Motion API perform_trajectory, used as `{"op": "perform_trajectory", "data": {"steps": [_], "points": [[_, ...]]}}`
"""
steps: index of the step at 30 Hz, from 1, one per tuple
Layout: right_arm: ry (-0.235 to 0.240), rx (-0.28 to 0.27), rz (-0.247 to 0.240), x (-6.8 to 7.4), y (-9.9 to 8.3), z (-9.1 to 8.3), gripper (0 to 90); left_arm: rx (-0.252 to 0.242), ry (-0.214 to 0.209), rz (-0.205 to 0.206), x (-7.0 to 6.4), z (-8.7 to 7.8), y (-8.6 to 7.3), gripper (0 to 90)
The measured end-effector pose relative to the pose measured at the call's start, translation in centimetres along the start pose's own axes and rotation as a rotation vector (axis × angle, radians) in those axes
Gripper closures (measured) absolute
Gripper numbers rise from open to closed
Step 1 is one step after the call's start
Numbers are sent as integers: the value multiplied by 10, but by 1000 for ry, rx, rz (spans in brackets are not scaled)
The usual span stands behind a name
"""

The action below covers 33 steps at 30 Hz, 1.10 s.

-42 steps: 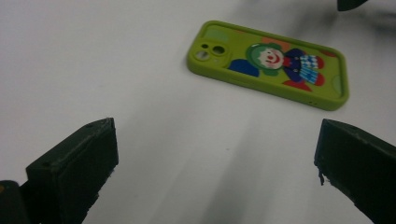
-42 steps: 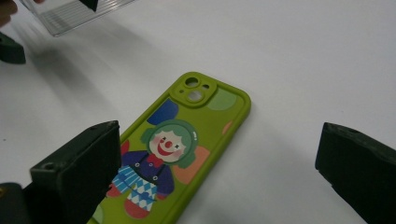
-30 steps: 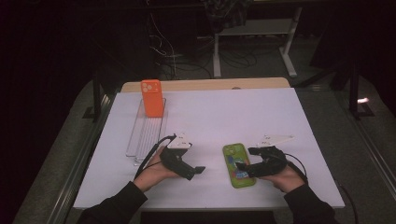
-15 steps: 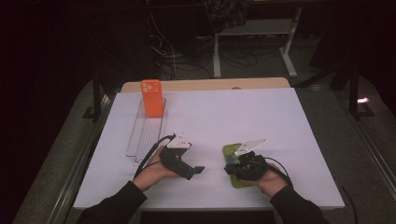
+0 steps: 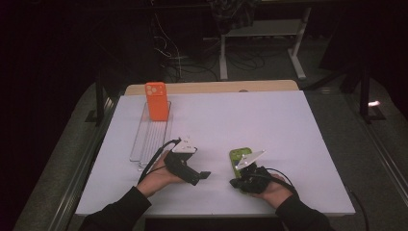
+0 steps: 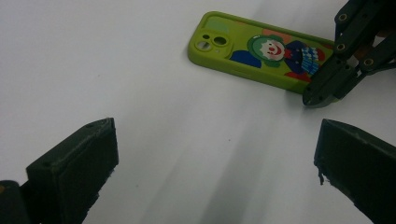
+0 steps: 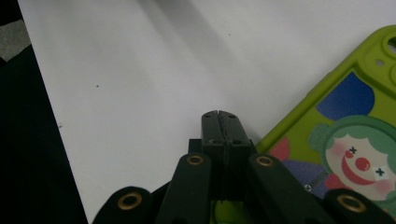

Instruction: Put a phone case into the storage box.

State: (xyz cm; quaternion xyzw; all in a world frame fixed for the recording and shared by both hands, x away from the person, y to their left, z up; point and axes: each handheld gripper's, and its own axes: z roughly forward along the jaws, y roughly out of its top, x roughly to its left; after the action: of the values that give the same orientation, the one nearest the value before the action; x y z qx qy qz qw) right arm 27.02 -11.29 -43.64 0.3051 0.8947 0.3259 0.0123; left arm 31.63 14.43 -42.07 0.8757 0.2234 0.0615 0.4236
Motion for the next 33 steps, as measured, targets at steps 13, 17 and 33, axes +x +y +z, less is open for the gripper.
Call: {"op": "perform_trajectory", "data": {"steps": [13,17,33], "points": [[-103,2,57,-29,-19,-22,881,-5,-2,-5,-1,0,1,0],[-122,-7,83,-39,-25,-28,881,-1,-5,-5,-1,1,1,0],[-117,-305,116,-51,-33,-60,16,-2,-10,4,-2,1,1,0]]}}
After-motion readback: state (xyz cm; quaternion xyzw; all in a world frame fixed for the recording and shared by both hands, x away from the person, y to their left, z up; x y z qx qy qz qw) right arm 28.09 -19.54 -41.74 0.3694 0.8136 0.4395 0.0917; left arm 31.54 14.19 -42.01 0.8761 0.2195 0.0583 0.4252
